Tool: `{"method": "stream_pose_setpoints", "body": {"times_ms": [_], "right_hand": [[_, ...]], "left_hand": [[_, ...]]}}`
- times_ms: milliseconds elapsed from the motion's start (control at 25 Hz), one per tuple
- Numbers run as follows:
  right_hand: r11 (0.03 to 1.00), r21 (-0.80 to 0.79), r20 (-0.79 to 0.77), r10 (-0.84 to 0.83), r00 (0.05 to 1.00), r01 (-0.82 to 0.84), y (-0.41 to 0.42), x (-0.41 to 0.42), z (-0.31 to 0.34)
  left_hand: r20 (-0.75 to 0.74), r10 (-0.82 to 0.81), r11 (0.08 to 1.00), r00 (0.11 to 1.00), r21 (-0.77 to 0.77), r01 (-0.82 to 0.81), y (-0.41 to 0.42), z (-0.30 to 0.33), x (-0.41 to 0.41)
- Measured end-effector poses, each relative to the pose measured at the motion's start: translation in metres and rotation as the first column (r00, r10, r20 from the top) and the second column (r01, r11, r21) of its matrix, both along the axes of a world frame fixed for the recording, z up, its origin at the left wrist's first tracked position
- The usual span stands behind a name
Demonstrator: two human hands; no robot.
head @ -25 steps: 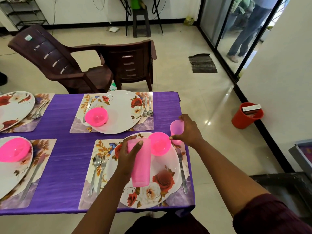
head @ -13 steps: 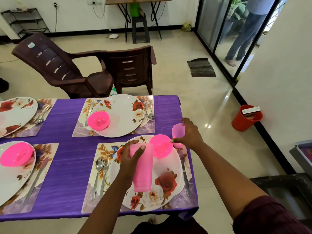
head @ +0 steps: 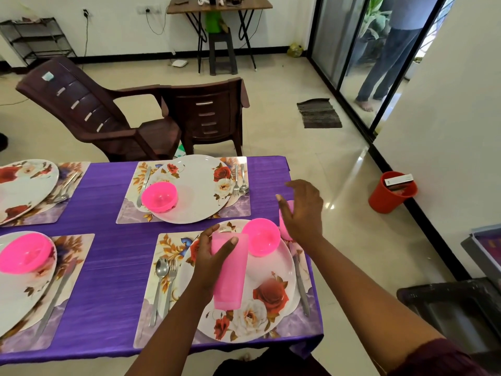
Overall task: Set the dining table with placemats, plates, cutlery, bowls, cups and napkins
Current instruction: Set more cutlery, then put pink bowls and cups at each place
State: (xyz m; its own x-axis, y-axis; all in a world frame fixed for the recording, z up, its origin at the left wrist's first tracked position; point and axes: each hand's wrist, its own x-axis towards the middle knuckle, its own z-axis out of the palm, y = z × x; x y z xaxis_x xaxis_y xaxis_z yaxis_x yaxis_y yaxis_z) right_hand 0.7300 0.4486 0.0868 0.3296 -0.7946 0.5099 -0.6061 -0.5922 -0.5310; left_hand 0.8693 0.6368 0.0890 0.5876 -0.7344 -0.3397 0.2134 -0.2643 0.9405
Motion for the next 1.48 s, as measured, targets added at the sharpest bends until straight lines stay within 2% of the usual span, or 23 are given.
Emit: {"method": "stream_pose_setpoints", "body": {"times_ms": [40, 80, 160, 200, 280, 360, 440, 560, 800, 960, 1040, 1320, 1480], "right_hand": [[0.991, 0.003, -0.019, 0.135, 0.991, -0.135, 0.008, 0.01, 0.007], [0.959, 0.074, -0.014, 0.274, 0.962, -0.273, 0.018, 0.02, 0.013], [0.815, 0.324, 0.042, 0.495, 0.868, -0.481, 0.044, 0.04, 0.027], [0.727, 0.442, 0.056, 0.562, 0.825, -0.525, 0.058, 0.048, 0.03], [0.625, 0.566, 0.049, 0.625, 0.779, -0.537, 0.08, 0.06, 0.026], [0.618, 0.605, 0.019, 0.62, 0.785, -0.502, 0.09, 0.065, 0.019], [0.59, 0.686, 0.003, 0.582, 0.813, -0.425, 0.091, 0.068, 0.018], [0.448, 0.81, 0.064, 0.573, 0.817, -0.378, 0.088, 0.072, 0.021], [0.287, 0.833, 0.241, 0.582, 0.777, -0.473, 0.095, 0.092, 0.034], [0.077, 0.848, 0.37, 0.621, 0.69, -0.524, 0.107, 0.109, 0.035], [0.021, 0.841, 0.417, 0.613, 0.672, -0.541, 0.126, 0.122, 0.036], [-0.129, 0.795, 0.521, 0.644, 0.56, -0.593, 0.185, 0.169, 0.037], [-0.115, 0.781, 0.548, 0.598, 0.585, -0.614, 0.222, 0.207, 0.031]], "left_hand": [[0.027, -0.015, 1.0, 1.0, -0.008, 0.015, -0.001, 0.0, 0.0], [0.053, -0.037, 0.999, 0.998, -0.015, 0.037, -0.002, -0.001, 0.001], [0.075, -0.071, 0.997, 0.995, -0.024, 0.073, -0.003, 0.0, 0.0], [0.076, -0.077, 0.997, 0.994, -0.026, 0.079, -0.004, -0.001, -0.001], [0.111, -0.057, 0.998, 0.992, -0.034, 0.062, -0.002, -0.003, -0.002], [0.142, -0.007, 0.999, 0.99, -0.049, 0.014, 0.002, -0.009, 0.0], [0.138, 0.039, 0.999, 0.99, 0.002, -0.04, 0.007, -0.01, 0.001], [0.176, 0.058, 0.991, 0.983, 0.106, -0.077, 0.014, -0.003, 0.0], [0.353, 0.104, 0.977, 0.93, 0.138, -0.162, 0.032, 0.025, 0.004], [0.46, 0.096, 0.975, 0.883, 0.136, -0.176, 0.056, 0.036, 0.012], [0.502, 0.085, 0.967, 0.861, 0.165, -0.192, 0.076, 0.038, 0.023], [0.585, 0.076, 0.947, 0.808, 0.212, -0.243, 0.138, 0.039, 0.066], [0.564, 0.055, 0.962, 0.824, 0.19, -0.194, 0.181, 0.027, 0.113]]}}
